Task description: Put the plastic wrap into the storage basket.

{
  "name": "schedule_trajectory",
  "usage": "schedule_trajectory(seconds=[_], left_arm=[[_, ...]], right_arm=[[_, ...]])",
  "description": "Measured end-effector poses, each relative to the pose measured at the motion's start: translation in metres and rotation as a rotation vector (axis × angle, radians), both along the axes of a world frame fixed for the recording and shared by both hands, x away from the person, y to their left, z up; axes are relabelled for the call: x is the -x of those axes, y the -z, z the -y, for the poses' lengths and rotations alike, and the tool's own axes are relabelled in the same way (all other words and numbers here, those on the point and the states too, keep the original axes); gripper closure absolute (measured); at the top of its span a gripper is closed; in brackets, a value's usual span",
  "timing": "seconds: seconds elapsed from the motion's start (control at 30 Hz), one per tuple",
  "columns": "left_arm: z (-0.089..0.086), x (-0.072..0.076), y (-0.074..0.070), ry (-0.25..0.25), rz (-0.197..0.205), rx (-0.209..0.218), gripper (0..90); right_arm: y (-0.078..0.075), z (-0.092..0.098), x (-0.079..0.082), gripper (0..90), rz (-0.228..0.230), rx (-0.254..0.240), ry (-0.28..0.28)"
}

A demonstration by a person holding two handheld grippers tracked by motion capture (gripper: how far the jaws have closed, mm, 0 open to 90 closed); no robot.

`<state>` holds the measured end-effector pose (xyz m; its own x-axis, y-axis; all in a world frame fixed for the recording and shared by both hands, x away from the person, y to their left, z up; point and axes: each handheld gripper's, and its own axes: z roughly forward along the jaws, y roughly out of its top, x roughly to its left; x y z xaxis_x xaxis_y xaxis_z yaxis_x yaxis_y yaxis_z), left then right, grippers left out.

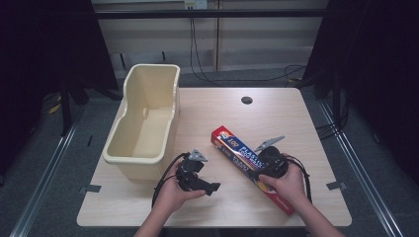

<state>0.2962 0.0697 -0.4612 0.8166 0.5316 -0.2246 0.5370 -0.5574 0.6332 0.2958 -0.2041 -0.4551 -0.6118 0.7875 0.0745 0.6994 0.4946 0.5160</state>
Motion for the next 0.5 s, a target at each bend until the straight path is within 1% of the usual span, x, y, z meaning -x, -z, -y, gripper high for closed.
schedule_trajectory(seconds=[0.07,0.1,0.13,0.17,0.23,0.27,0.3,0.33,0.37,0.4,0.43,0.47,0.5], left_arm=[[0.001,-0.002,-0.004,0.025,0.006,-0.005,4.9],[0.002,-0.002,-0.007,0.017,0.016,0.015,5.0],[0.003,-0.004,-0.013,0.017,0.025,0.025,5.9],[0.003,-0.006,-0.017,0.031,0.032,0.023,6.0],[0.005,-0.009,-0.024,0.044,0.03,0.016,5.1],[0.006,-0.012,-0.03,0.064,0.034,-0.002,4.7],[0.008,-0.013,-0.033,0.067,0.028,0.017,4.2],[0.01,-0.016,-0.038,0.087,0.02,0.014,3.9],[0.012,-0.018,-0.041,0.096,0.015,0.03,3.5],[0.013,-0.022,-0.046,0.129,0.003,0.037,3.4],[0.015,-0.023,-0.049,0.13,-0.01,0.062,3.3],[0.017,-0.026,-0.052,0.139,-0.005,0.074,3.3],[0.018,-0.029,-0.057,0.158,0.007,0.046,3.3]], right_arm=[[-0.005,0.006,0.0,42.0,0.009,0.0,-0.039],[-0.007,0.009,0.0,42.0,0.003,-0.006,-0.042],[-0.01,0.012,0.0,42.0,0.001,-0.007,-0.062],[-0.012,0.015,0.0,42.0,-0.005,-0.013,-0.075],[-0.015,0.019,0.0,41.9,-0.004,-0.012,-0.1],[-0.017,0.02,0.0,41.9,-0.013,-0.005,-0.1],[-0.017,0.022,0.0,41.9,-0.016,0.001,-0.119],[-0.018,0.024,0.001,41.9,-0.023,-0.001,-0.121],[-0.018,0.025,0.001,41.9,-0.018,-0.004,-0.131],[-0.019,0.026,0.001,41.9,-0.024,-0.011,-0.142],[-0.02,0.028,0.002,41.9,-0.029,-0.017,-0.148],[-0.02,0.028,0.002,41.9,-0.03,-0.021,-0.156],[-0.021,0.029,0.003,41.9,-0.027,-0.022,-0.172]])
